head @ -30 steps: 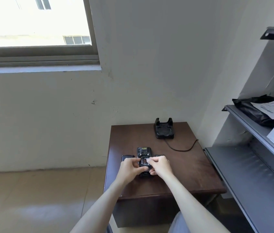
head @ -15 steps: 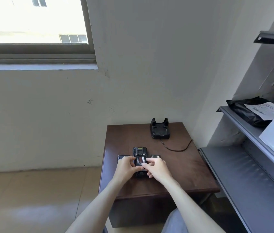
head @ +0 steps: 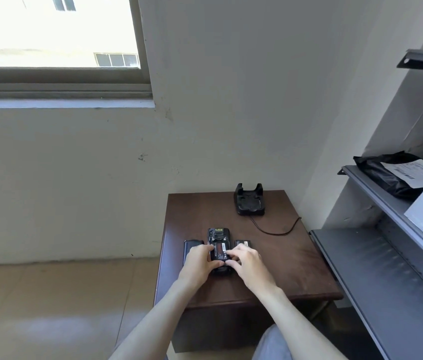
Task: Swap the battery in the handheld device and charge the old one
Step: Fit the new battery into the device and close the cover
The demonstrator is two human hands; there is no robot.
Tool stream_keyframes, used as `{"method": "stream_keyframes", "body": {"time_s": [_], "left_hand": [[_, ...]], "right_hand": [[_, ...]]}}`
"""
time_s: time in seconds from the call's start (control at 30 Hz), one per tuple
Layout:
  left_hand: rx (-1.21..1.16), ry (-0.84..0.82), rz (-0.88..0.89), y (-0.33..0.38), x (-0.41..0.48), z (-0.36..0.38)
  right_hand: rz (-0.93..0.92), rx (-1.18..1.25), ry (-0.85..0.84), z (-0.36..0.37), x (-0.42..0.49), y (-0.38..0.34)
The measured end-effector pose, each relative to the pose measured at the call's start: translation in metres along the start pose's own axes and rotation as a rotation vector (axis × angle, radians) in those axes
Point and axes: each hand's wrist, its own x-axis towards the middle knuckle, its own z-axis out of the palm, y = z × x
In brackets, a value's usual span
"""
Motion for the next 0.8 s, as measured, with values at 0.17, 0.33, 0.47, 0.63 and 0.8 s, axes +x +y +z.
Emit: {"method": "stream_keyframes", "body": {"time_s": [0.17, 0.33, 0.47, 0.63, 0.8], "left_hand": [[0.008, -0.013, -0.01, -0.001, 0.005, 0.0], [-0.045, -0.026, -0.032, -0.006, 0.009, -0.003], [-0.048, -0.039, -0.009, -0.011, 0.01, -0.002], [-0.004, 0.004, -0.008, -0.013, 0.014, -0.001], [0.107, -0.015, 0.097, -0.008, 0.008, -0.004]], "right_hand": [[-0.066, -0.081, 0.048, 0.004, 0.0, 0.004], [-0.101, -0.082, 0.088, 0.008, -0.001, 0.007], [-0.125, -0.072, 0.117, 0.012, -0.005, 0.007], [-0.201, -0.14, 0.155, 0.015, -0.009, 0.01], [-0.202, -0.167, 0.165, 0.016, -0.007, 0.013]]}}
